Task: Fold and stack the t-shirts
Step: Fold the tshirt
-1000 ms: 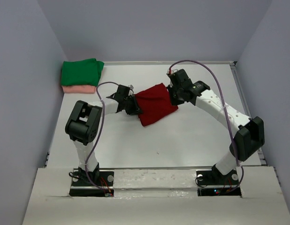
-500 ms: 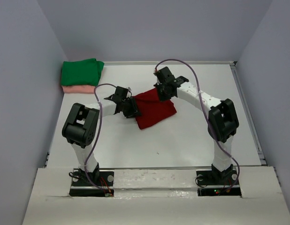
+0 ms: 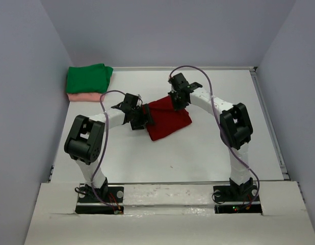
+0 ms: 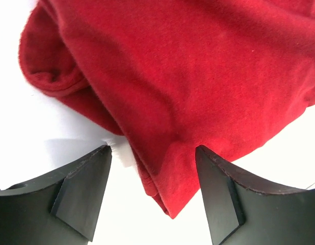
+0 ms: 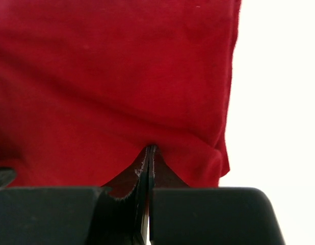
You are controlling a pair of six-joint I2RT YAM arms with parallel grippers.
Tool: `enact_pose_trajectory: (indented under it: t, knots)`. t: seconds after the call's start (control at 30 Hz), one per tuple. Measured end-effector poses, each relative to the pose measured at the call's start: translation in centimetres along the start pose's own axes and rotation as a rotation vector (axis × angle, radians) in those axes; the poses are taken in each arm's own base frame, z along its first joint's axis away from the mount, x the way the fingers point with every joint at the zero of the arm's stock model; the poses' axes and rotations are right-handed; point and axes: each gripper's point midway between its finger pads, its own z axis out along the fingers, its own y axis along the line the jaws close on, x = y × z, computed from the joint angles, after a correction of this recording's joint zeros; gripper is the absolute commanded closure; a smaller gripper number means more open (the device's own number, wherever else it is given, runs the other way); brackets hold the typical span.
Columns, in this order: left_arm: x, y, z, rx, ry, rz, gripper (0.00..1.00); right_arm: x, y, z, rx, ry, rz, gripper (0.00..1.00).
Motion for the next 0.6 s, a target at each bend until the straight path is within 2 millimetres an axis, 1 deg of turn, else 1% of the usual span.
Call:
enact_pose_trajectory:
  t: [0.23, 0.37, 0.5, 0.57, 0.6]
  knots:
    - [0.1, 0.8, -0.4, -0.049, -0.004, -0.002, 0.20, 0.3, -1.7, 0.8, 0.021, 0.014, 0.023, 1.00]
    - [0.2, 1.1, -0.8, -0.065, -0.006, -0.005, 0.20, 0.9, -2.3, 1.4, 0.032, 0.028, 0.032, 1.00]
    - [0.0, 1.3, -1.8, -0.091, -0.020, -0.006, 0.20, 2.5, -2.6, 2.3, 0.039, 0.059, 0.043, 1.00]
    - [-0.2, 1.2, -2.5, -0.100, -0.033, -0.004, 0.20, 4.1, -2.6, 3.1, 0.036, 0.083, 0.053, 1.00]
    - [-0.6, 1.2, -3.1, -0.105, -0.046, -0.004, 0.20, 4.5, -2.6, 3.5, 0.034, 0.084, 0.060, 1.00]
